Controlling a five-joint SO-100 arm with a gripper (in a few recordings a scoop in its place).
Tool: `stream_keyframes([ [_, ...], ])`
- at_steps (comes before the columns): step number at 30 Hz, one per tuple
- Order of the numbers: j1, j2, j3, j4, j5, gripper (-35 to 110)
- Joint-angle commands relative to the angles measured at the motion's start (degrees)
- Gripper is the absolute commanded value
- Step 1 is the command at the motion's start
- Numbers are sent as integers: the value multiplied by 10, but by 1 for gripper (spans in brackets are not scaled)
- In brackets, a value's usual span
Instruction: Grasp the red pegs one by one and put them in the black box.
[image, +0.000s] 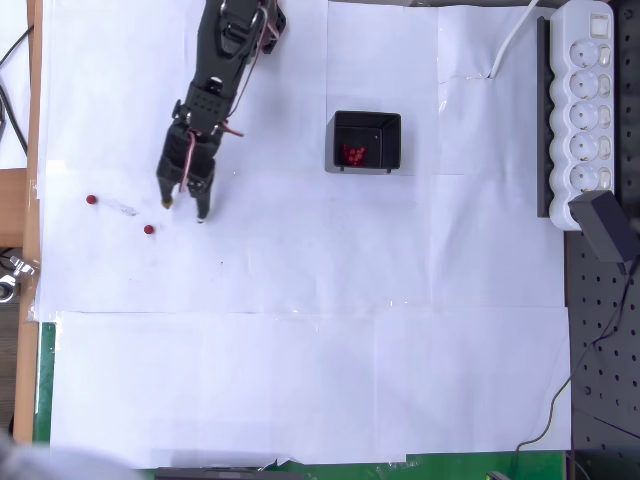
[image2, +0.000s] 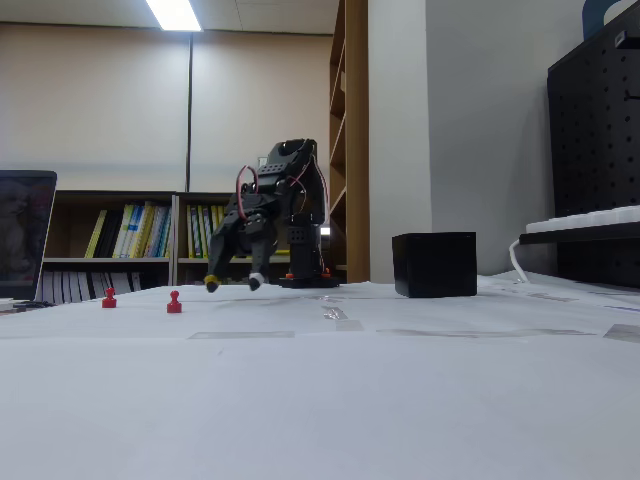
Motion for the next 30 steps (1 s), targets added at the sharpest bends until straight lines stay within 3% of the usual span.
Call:
stream_keyframes([
  [1, 18, 17, 18, -39, -4, 24],
  [7, 27, 56, 23, -93, 0, 24],
  [30, 45, 171, 121, -141, 29, 23],
])
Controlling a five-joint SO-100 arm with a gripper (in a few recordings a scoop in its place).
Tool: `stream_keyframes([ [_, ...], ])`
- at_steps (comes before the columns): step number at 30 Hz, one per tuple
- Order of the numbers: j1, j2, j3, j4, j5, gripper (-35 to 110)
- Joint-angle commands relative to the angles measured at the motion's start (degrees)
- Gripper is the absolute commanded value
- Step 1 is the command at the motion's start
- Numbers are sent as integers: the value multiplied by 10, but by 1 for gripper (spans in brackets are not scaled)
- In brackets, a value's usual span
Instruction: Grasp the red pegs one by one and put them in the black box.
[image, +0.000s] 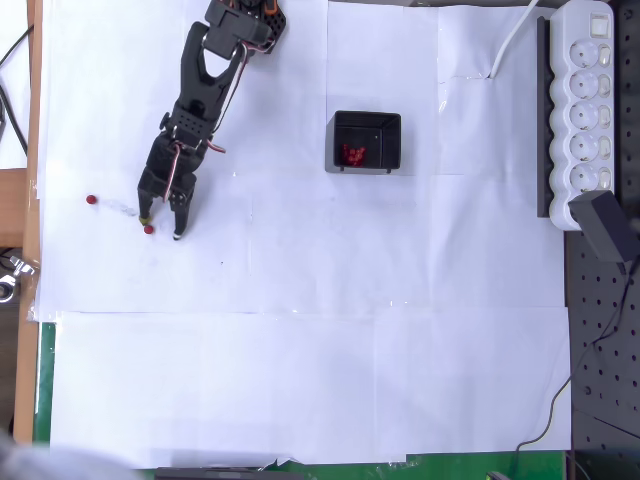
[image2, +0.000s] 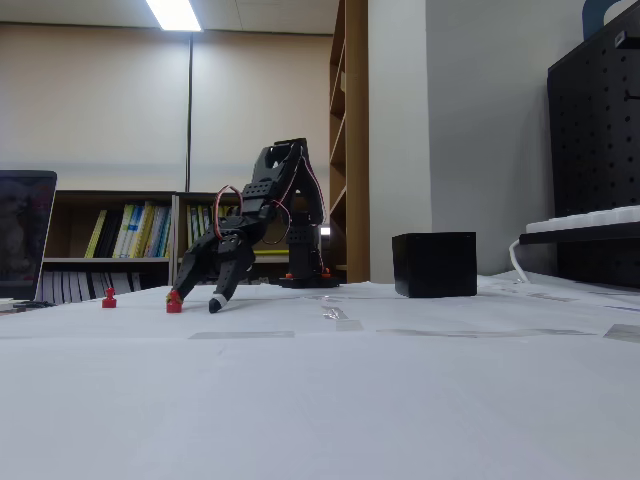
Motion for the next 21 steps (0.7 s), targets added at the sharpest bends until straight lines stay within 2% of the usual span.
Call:
stream_keyframes([
  [1, 14, 11, 25, -3, -2, 23],
  [17, 20, 32, 29, -17, -8, 20],
  [21, 22, 33, 32, -17, -16, 15],
])
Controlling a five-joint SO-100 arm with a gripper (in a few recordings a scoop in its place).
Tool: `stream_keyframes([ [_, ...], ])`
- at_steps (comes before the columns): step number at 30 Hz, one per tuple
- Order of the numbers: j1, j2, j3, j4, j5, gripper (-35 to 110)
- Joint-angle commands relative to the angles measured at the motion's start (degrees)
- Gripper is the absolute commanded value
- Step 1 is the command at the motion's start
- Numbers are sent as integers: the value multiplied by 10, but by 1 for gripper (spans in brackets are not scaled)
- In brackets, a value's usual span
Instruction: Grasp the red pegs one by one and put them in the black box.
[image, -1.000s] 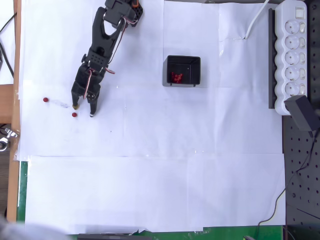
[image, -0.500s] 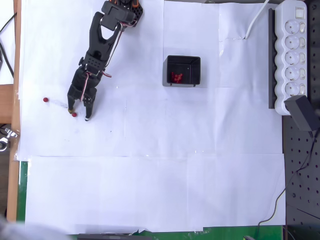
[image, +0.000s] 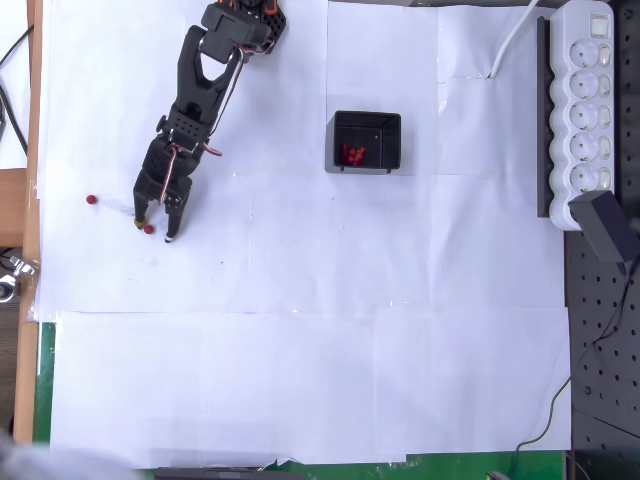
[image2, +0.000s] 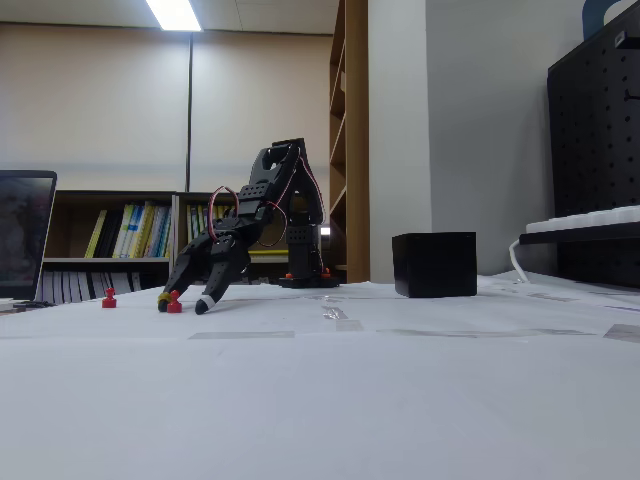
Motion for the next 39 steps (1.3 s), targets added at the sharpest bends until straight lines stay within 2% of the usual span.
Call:
stream_keyframes([
  [1, 11, 6, 9, -9, -11, 14],
  [13, 12, 4, 9, -4, -22, 0],
  [21, 9, -24, 9, 33, -30, 0],
  [22, 5, -41, 16, 75, -30, 0],
  [23, 1, -64, 40, 164, -31, 0],
  [27, -35, -134, 216, 606, -62, 0],
  [30, -92, -163, 343, 853, -92, 0],
  [35, -243, -259, 473, 1114, -181, 0],
  [37, -320, -296, 512, 1162, -239, 0],
  [39, -399, -337, 518, 1162, -289, 0],
])
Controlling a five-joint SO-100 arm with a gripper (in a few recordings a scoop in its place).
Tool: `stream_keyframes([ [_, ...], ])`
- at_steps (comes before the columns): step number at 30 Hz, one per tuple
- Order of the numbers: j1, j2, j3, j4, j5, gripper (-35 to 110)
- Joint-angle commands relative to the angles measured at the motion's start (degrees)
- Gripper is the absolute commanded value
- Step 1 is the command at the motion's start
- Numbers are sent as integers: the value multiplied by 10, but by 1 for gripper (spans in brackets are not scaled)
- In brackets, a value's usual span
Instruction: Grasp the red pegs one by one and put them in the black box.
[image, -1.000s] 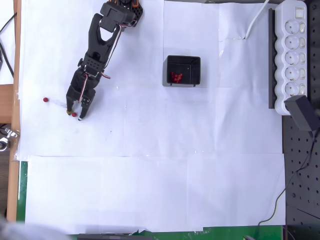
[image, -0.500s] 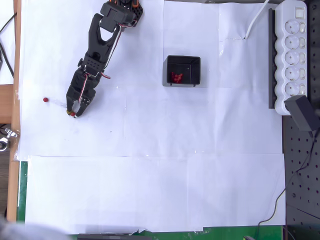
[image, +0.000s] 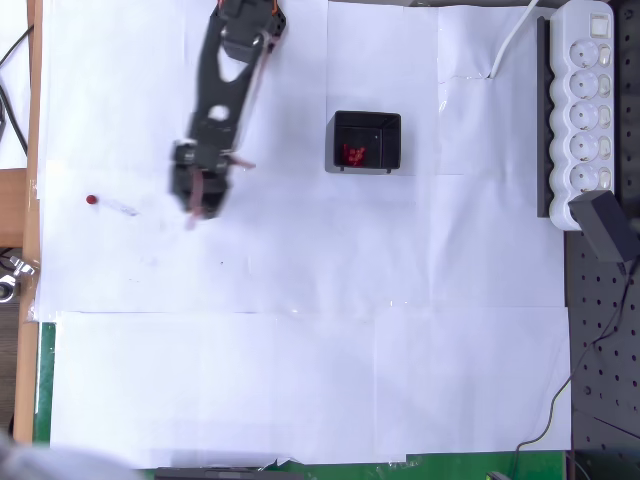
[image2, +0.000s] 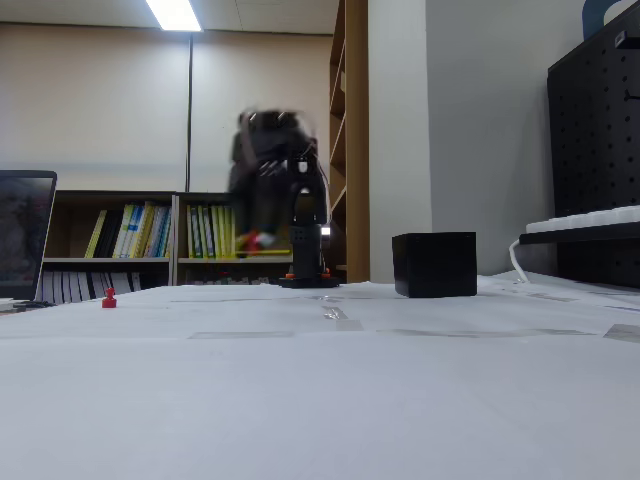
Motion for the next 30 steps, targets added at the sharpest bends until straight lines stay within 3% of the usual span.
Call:
stream_keyframes([
  [1, -160, -120, 77, 85, -103, 0],
  [7, -367, -101, 77, 71, -240, 0],
  [11, -432, -32, 53, 18, -306, 0],
  [16, -446, 28, -4, -91, -327, 0],
  [22, -438, 42, -69, -140, -308, 1],
  [30, -429, -6, -88, -109, -295, 23],
])
